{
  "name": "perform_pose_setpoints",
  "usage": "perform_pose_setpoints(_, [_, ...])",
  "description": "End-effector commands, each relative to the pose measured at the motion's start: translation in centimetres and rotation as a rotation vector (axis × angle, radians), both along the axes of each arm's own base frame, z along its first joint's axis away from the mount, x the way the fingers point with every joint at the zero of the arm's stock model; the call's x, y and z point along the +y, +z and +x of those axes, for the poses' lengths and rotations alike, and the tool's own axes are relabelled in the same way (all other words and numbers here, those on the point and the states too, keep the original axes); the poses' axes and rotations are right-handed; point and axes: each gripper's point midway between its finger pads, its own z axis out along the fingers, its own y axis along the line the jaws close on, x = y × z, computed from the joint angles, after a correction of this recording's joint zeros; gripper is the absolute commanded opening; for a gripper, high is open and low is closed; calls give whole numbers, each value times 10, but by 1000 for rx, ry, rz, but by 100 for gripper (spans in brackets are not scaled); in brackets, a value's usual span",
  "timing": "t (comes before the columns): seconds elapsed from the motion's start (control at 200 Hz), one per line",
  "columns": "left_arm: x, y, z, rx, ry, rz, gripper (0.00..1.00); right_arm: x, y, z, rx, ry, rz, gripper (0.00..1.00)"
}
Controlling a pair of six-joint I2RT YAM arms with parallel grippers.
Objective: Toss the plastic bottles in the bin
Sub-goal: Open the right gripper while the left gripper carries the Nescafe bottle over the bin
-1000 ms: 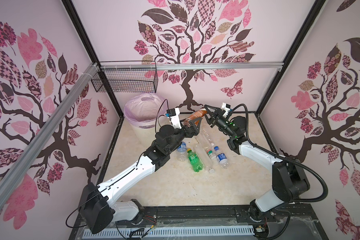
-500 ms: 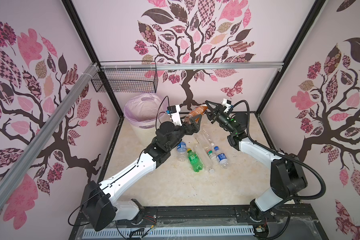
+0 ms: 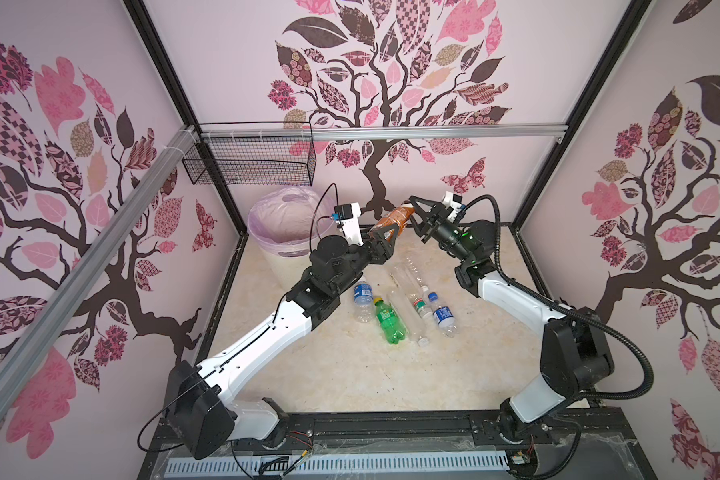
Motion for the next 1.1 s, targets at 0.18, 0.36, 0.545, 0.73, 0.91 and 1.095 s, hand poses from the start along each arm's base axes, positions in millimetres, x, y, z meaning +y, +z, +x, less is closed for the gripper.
perform_pose_setpoints(0.18, [1,10,0,15,-19,58,50,2,26,-7,-77,28,-20,43])
perform_pose_setpoints(0.36, [27,17,4,60,24,139,50,3,30,-15,-100,33,-78,77])
perform_pose_setpoints(0.545, [84,24,16,149,130,186,49,5,36,-25,-149,33,-212,100])
perform_pose_setpoints(0.73, [145,60,17,99,286,294,49,1,30,-35,-179,-15,-397,100])
perform_pose_setpoints(0.91, [192,120,12,-25,416,292,50,-3,24,-41,-201,-33,-500,99])
perform_pose_setpoints(1.095, [235,171,4,-144,551,248,50,-3,18,-45,-202,-27,-539,99])
